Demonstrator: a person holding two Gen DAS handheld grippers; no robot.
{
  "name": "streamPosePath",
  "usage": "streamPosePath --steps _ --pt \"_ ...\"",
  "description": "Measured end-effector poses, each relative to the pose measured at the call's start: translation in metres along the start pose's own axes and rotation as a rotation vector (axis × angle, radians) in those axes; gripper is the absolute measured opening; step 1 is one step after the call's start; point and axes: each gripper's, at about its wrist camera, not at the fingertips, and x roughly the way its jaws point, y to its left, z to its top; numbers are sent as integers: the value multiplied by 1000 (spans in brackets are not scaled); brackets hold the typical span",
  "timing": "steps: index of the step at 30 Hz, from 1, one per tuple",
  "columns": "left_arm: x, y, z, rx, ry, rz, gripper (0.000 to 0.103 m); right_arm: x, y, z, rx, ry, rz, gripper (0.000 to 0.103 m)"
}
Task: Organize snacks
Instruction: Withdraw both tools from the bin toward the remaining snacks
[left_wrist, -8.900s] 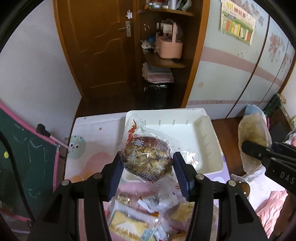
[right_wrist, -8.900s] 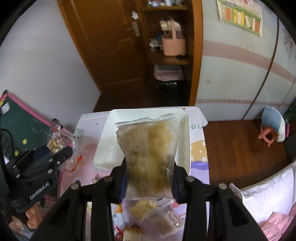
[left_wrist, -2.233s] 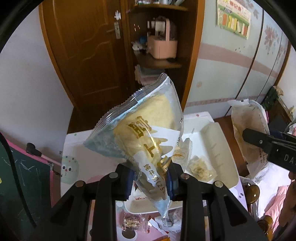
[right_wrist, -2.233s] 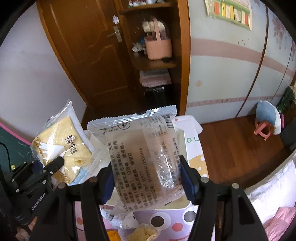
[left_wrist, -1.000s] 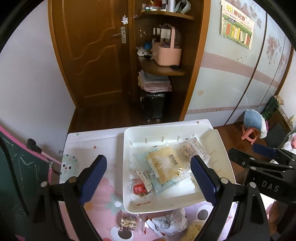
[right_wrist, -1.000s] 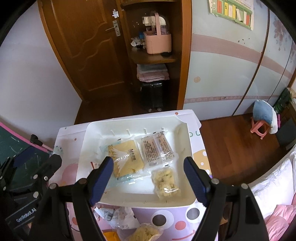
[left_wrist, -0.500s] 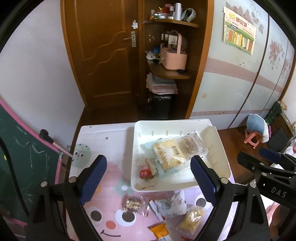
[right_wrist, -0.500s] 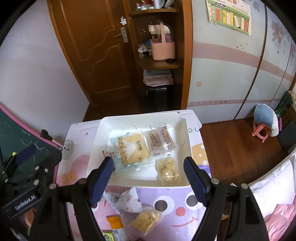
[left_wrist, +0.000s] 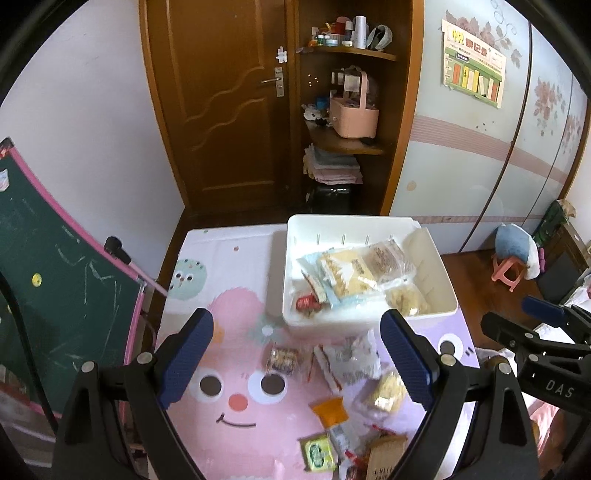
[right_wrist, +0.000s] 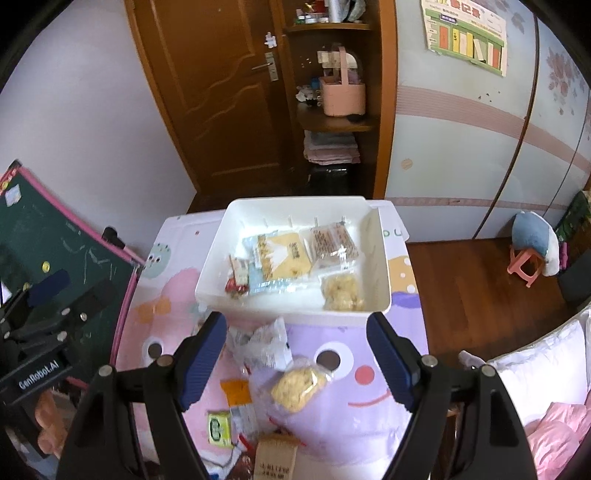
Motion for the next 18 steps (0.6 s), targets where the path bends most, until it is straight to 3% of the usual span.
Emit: streamPosePath --steps 8,18 --pt "-18 18 -49 -45 30 14 91 -5 10 -47 -44 43 18 79" --pt "9 38 -125 -108 185 49 91 28 12 -116 -54 171 23 79"
